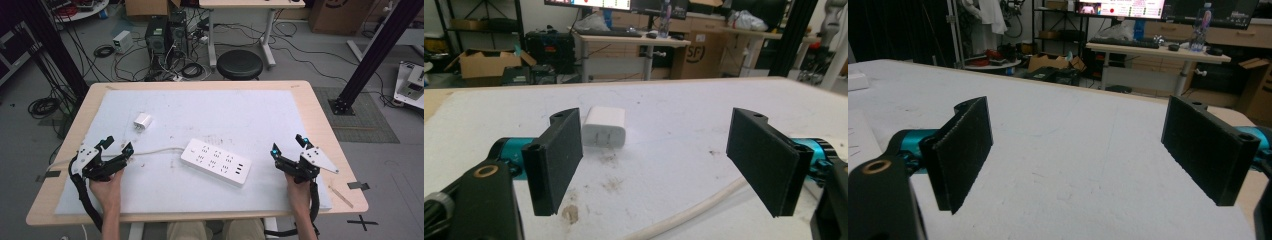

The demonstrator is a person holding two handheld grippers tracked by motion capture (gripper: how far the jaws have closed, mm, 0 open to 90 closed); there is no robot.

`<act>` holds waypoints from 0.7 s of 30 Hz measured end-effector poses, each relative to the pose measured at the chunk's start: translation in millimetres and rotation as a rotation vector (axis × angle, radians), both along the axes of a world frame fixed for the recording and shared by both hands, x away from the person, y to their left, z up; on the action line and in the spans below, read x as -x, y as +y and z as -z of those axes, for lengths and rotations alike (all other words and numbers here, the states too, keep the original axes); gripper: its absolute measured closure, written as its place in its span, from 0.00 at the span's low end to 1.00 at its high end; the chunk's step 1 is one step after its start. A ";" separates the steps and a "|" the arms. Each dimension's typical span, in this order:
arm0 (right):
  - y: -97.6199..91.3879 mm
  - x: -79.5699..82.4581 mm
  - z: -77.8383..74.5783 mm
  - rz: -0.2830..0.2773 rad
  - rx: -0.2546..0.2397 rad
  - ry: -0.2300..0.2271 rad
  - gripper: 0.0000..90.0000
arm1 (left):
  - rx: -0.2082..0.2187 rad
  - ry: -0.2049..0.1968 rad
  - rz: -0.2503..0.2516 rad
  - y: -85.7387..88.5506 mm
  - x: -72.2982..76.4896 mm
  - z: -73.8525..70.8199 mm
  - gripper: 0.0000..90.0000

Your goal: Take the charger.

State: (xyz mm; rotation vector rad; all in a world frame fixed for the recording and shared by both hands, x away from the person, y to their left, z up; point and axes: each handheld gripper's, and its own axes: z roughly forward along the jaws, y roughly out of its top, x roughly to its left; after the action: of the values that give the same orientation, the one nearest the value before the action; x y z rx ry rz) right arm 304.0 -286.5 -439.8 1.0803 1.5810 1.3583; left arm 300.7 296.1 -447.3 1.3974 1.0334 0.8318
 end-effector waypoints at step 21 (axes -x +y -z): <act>-10.6 5.2 -1.2 -0.023 -0.088 -0.054 0.16 | -0.042 -0.051 0.006 -4.1 3.8 -4.6 0.25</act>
State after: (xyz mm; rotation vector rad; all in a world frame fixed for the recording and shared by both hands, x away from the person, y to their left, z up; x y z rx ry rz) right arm 298.8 -297.1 -438.6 1.0717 1.5113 1.4720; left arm 296.9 292.0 -442.7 1.4071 0.9774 0.8840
